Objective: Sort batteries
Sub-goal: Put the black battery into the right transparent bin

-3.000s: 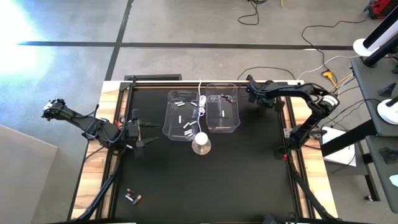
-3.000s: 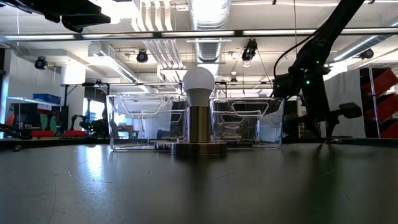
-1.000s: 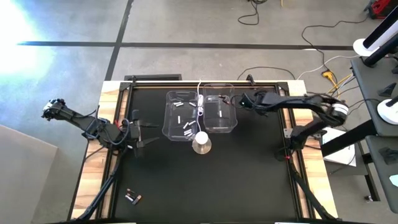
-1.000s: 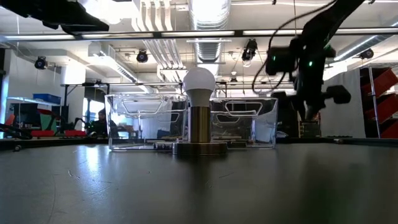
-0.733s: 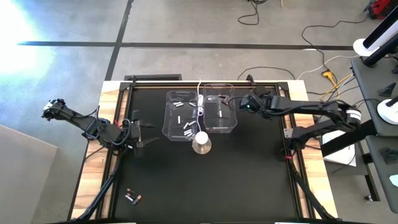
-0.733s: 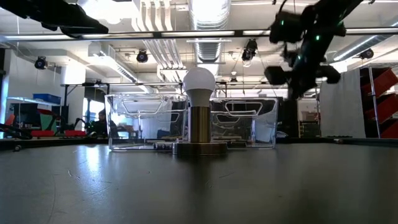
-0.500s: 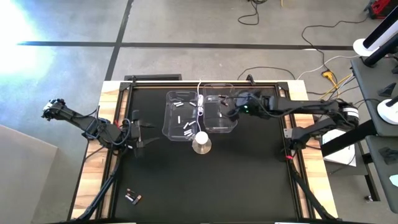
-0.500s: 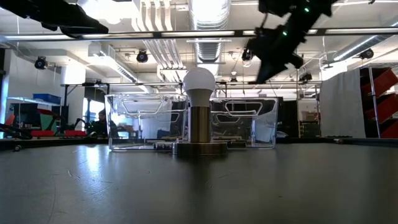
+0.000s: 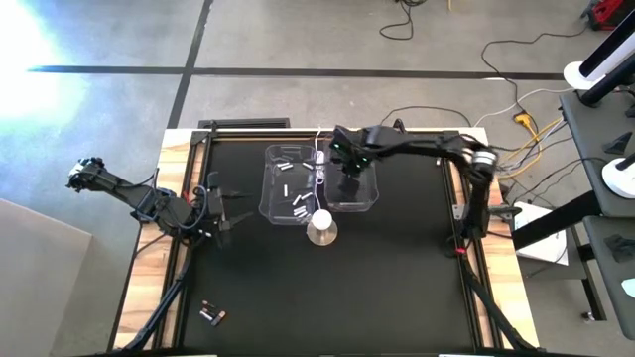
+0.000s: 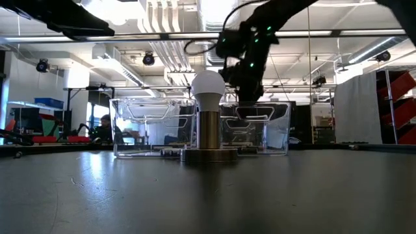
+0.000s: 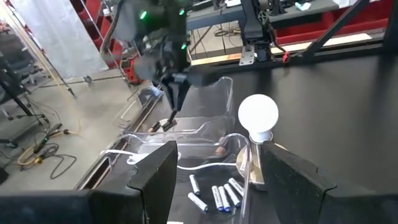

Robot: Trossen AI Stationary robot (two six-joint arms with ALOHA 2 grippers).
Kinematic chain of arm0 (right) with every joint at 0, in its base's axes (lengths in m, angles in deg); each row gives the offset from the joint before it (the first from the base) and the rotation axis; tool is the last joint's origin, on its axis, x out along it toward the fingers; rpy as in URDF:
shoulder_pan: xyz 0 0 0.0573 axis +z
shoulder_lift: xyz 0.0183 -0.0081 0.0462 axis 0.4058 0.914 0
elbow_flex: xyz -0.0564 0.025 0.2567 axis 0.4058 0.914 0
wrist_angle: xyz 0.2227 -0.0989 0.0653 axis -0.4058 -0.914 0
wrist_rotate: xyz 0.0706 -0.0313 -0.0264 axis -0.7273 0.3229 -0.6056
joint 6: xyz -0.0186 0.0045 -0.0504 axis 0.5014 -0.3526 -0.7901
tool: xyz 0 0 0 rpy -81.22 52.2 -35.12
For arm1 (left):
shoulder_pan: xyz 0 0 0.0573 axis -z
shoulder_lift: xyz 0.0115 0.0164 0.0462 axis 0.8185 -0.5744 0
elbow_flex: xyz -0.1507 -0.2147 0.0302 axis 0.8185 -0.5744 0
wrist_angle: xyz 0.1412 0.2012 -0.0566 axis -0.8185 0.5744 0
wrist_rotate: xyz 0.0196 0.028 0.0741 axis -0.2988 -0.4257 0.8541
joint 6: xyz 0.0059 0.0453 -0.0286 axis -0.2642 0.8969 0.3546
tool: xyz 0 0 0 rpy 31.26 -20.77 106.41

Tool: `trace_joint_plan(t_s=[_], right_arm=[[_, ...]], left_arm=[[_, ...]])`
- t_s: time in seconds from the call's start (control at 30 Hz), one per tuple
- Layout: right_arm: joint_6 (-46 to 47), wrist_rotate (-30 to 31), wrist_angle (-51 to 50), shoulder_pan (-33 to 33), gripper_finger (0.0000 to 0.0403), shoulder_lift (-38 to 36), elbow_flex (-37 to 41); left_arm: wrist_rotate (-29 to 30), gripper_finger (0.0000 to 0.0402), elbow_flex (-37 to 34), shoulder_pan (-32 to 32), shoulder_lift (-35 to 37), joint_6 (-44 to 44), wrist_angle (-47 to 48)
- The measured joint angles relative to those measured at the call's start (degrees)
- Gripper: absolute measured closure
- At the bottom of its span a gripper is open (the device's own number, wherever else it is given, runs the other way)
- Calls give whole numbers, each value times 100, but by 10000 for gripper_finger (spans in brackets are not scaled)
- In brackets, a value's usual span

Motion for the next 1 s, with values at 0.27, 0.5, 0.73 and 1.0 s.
trace_joint_plan(t_s=[0.27, 0.5, 0.73, 1.0], right_arm=[[-622, -279, -1318, -349, 382, 1256, -1163], [-801, -402, -1319, -346, 381, 1666, -1197], [-544, -412, -1486, -256, 319, 1574, -1168], [74, -244, -1560, -230, 222, 401, -1174]], left_arm=[[-2, 194, 0, 0, 0, -119, 21], [-2, 194, 0, 0, 0, -121, 96], [-2, 194, -6, 0, 2, -127, 119], [-2, 194, -11, -2, 0, -295, 296]])
